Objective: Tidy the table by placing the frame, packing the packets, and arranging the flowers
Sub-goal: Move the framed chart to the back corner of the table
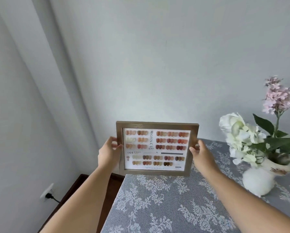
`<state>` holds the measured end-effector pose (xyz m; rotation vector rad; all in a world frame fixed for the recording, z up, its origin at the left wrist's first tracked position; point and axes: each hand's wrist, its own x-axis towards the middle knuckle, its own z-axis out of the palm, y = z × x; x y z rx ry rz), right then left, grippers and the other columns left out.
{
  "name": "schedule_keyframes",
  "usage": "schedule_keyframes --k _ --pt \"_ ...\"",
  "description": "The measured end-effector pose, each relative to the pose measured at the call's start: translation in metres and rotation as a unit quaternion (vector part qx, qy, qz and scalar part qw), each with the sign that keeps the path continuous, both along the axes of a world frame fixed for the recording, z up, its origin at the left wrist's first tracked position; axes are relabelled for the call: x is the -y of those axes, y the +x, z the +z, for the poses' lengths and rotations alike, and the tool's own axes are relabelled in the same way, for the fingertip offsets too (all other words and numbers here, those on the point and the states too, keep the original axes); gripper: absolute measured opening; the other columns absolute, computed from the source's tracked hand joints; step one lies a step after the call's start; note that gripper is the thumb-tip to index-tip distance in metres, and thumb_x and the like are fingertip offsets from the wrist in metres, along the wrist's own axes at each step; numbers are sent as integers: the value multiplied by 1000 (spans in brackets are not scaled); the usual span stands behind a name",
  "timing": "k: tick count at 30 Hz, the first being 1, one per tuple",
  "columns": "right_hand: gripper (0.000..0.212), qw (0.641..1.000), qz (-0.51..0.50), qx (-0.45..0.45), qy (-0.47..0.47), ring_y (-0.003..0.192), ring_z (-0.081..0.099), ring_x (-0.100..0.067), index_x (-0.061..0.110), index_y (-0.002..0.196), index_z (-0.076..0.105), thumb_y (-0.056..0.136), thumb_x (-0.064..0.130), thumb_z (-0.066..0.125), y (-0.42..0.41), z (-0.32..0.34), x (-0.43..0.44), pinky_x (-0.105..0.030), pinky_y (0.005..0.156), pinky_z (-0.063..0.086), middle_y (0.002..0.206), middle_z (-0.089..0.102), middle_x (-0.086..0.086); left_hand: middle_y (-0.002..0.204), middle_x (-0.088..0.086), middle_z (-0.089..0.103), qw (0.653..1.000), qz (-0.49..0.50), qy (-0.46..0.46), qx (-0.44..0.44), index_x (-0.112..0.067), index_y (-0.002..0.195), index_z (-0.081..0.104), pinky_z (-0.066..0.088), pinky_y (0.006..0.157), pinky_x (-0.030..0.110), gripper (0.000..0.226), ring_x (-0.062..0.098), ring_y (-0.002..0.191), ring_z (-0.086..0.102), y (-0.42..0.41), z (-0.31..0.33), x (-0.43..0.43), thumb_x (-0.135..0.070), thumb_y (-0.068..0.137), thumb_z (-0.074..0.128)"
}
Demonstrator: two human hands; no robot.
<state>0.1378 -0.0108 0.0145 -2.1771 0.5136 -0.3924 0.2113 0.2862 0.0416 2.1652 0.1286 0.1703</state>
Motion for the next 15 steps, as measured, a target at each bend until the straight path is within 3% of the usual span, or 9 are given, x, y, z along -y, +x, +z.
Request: schedule_keyframes --k 6,15 --pt "11 998 -56 9 -31 54 56 -15 17 106 46 96 20 45 56 -6 22 -24 40 35 86 61 1 91 -9 62 1000 -23 9 4 -29 97 52 42 70 29 11 16 81 58 64 -6 34 -27 87 55" --pt "18 986 -162 32 -11 75 59 -26 12 114 45 96 17 45 137 -23 54 -35 60 50 99 63 -11 90 -6 65 996 -83 -13 -2 -30 91 51 42 67 29 12 19 81 61 172 -20 89 -22 84 56"
